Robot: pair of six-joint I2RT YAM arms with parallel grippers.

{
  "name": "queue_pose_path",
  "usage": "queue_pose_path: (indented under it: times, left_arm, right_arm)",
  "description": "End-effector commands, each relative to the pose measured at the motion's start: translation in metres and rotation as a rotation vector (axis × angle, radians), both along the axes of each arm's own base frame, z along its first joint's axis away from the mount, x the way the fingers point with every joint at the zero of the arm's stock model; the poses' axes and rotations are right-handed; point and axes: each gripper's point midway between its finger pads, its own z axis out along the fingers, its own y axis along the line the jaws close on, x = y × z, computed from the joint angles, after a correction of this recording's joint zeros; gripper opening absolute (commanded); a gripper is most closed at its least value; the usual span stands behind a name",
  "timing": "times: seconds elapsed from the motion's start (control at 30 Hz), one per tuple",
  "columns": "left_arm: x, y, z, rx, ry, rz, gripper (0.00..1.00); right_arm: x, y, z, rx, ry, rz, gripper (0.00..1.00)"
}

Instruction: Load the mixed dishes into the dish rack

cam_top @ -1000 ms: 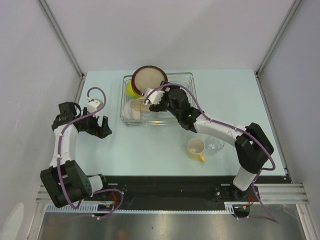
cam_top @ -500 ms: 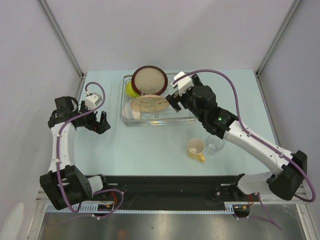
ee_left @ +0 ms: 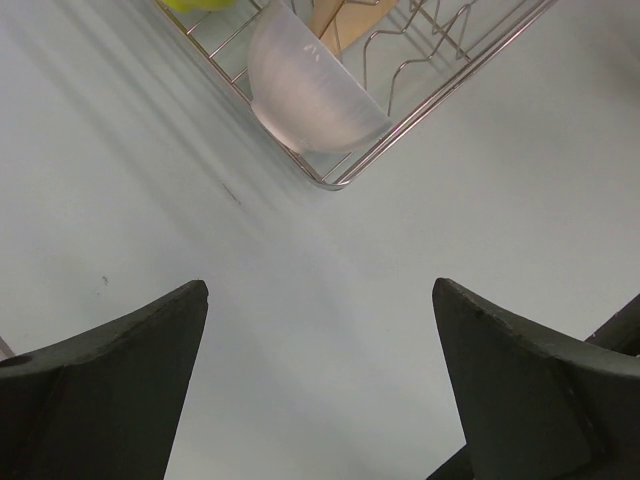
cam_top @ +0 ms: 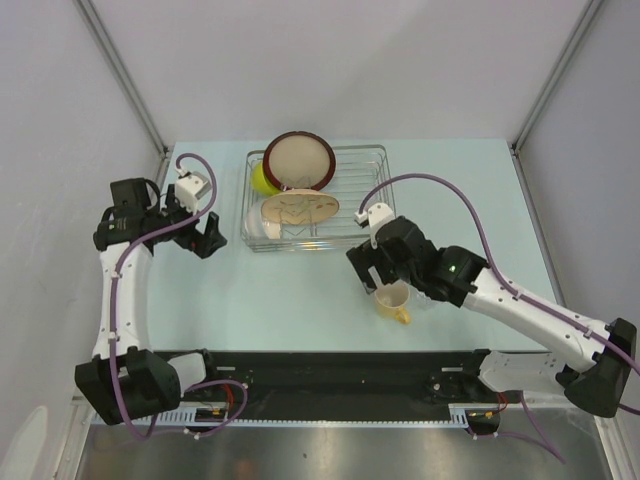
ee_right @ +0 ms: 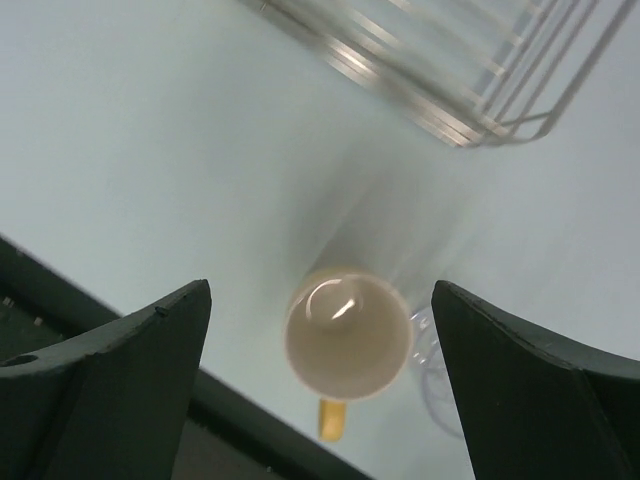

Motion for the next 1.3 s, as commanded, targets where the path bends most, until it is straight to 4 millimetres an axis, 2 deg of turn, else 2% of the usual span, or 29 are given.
queue_pose_path:
  times: [0.0, 0.07, 0.17, 0.2, 0.3, 0.43, 0.5, 0.53, 0.57, 0.67, 0.73, 1.0, 1.1, 1.13, 1.17, 1.27]
  left_arm:
    - [-0.001, -0.007, 0.022, -0.008, -0.055, -0.003, 1.0]
    - [-0.002, -0.008, 0.021, -0.006, -0.05, -0.003, 1.0]
    - [-0.003, -0.007, 0.021, 0.003, -0.05, 0.0, 1.0]
    - [-0.003, -0.007, 0.02, 0.004, -0.049, 0.0, 1.0]
    - [-0.004, -0.006, 0.018, 0.007, -0.043, 0.003, 0.99]
    - [-0.006, -0.007, 0.016, 0.005, -0.04, 0.004, 1.0]
    - [-0.008, -0.007, 0.016, 0.006, -0.037, 0.001, 1.0]
    - [-0.009, -0.008, 0.016, 0.005, -0.039, 0.0, 1.0]
    - [-0.01, -0.008, 0.016, 0.005, -0.036, -0.003, 1.0]
    - [-0.011, -0.008, 0.017, 0.005, -0.04, -0.002, 1.0]
    - [-0.013, -0.01, 0.019, 0.004, -0.044, -0.007, 1.0]
    - [-0.015, -0.013, 0.027, -0.003, -0.059, -0.014, 1.0]
    - [-0.018, -0.015, 0.028, -0.004, -0.06, -0.021, 1.0]
    - [-0.018, -0.015, 0.028, -0.003, -0.062, -0.021, 1.0]
    - [-0.018, -0.015, 0.028, -0.006, -0.059, -0.022, 1.0]
    - [-0.019, -0.017, 0.032, -0.017, -0.06, -0.032, 1.0]
  right_arm:
    - [-0.045, 0.004, -0.027, 0.021, 0.147, 0.0, 0.93]
    - [-0.057, 0.006, -0.039, 0.009, 0.183, 0.014, 0.85]
    - [-0.066, 0.006, -0.048, 0.007, 0.208, 0.009, 0.79]
    - [-0.071, 0.004, -0.058, -0.008, 0.226, 0.004, 0.77]
    - [-0.075, -0.001, -0.075, -0.024, 0.247, -0.005, 0.73]
    - [-0.07, -0.001, -0.085, -0.033, 0.235, -0.019, 0.67]
    - [-0.069, 0.003, -0.09, -0.037, 0.239, -0.017, 0.51]
    - [-0.069, 0.003, -0.094, -0.045, 0.243, -0.019, 0.39]
    - [-0.068, 0.003, -0.1, -0.058, 0.25, -0.022, 0.37]
    - [-0.065, 0.008, -0.106, -0.055, 0.253, -0.02, 0.36]
    - [-0.062, 0.011, -0.107, -0.048, 0.257, -0.014, 0.29]
    - [-0.055, 0.0, -0.112, -0.053, 0.269, -0.033, 0.29]
    - [-0.056, -0.002, -0.115, -0.04, 0.295, -0.042, 0.17]
    - [-0.058, 0.0, -0.115, -0.025, 0.312, -0.036, 0.03]
    - [-0.058, 0.001, -0.116, -0.016, 0.323, -0.038, 0.0]
    - [-0.054, 0.008, -0.107, 0.044, 0.314, -0.044, 0.0]
